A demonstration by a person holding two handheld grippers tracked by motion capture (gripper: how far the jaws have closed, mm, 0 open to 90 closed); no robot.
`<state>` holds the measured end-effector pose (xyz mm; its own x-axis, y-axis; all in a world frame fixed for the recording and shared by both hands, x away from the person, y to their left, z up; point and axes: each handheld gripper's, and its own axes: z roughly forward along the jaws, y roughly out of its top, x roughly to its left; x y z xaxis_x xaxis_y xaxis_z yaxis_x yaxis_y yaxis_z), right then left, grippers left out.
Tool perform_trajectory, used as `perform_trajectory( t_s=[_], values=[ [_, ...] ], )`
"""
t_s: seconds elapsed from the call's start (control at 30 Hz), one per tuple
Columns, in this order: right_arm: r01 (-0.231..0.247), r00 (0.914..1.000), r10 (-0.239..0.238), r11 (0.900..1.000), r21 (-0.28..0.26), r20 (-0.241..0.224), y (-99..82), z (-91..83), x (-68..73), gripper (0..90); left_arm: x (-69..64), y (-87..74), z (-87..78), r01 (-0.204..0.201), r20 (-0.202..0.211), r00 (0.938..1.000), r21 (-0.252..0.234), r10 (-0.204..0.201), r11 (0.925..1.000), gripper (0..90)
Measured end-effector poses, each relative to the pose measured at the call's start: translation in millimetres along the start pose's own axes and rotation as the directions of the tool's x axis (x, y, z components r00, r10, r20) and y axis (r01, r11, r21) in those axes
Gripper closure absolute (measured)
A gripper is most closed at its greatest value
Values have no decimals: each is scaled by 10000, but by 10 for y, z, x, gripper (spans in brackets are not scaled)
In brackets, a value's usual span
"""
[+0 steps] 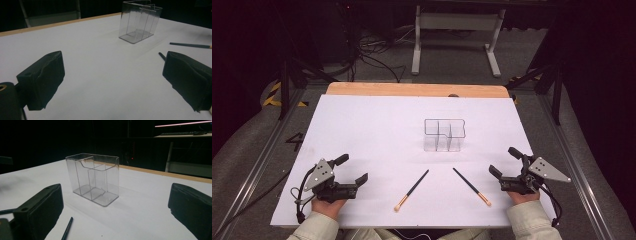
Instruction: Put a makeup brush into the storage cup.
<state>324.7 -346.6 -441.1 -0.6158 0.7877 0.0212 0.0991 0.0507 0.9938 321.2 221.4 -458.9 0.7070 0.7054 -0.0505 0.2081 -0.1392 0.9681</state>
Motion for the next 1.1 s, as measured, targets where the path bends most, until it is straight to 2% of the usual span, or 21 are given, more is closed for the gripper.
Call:
perform_trajectory(
  t_s=[0.07, 0.47, 0.5, 0.6, 0.73, 0.83, 0.97, 1.0, 1.03, 1.1],
  values=[
    [4, 10000, -4, 10000, -10, -14, 0, 0, -1, 4, -2, 6, -2, -50, -12, 10000, -15, 50, 10000, 41],
    [-11, 10000, 11, 10000, 4, -30, 9, -22, 8, 3, -106, 139, 53, -143, 621, 9980, -110, 150, 9998, 35],
    [-11, 10000, 11, 10000, 4, -30, 9, -22, 8, 3, -108, 148, 63, -275, 638, 9976, -50, 278, 9996, 35],
    [62, 9999, -62, 9999, -97, -88, 26, -33, 7, 0, -127, 159, 83, -303, 673, 9973, 18, 301, 9995, 35],
    [8, 9998, -10, 10000, -70, -211, 72, -40, 9, 0, -124, 157, 84, -170, 623, 9979, 33, 167, 9999, 35],
    [-32, 9995, 32, 10000, 11, -321, 103, -37, 10, 0, -121, 159, 82, -232, 614, 9979, 86, 226, 9997, 38],
    [-59, 9976, 93, 9987, 499, -680, 187, 2, 29, 11, -111, 150, 76, -169, 582, 9982, 208, 157, 9996, 38],
    [63, 9965, -7, 9978, 659, -838, 251, 17, 40, 18, -105, 148, 76, -194, 565, 9982, 233, 180, 9995, 36],
    [63, 9965, -7, 9978, 659, -838, 251, 17, 40, 18, -102, 147, 77, -207, 563, 9982, 264, 192, 9994, 36],
    [193, 9951, -113, 9965, 815, -978, 330, 35, 56, 24, -86, 139, 89, -481, 521, 9976, 470, 457, 9977, 32]
  ],
)
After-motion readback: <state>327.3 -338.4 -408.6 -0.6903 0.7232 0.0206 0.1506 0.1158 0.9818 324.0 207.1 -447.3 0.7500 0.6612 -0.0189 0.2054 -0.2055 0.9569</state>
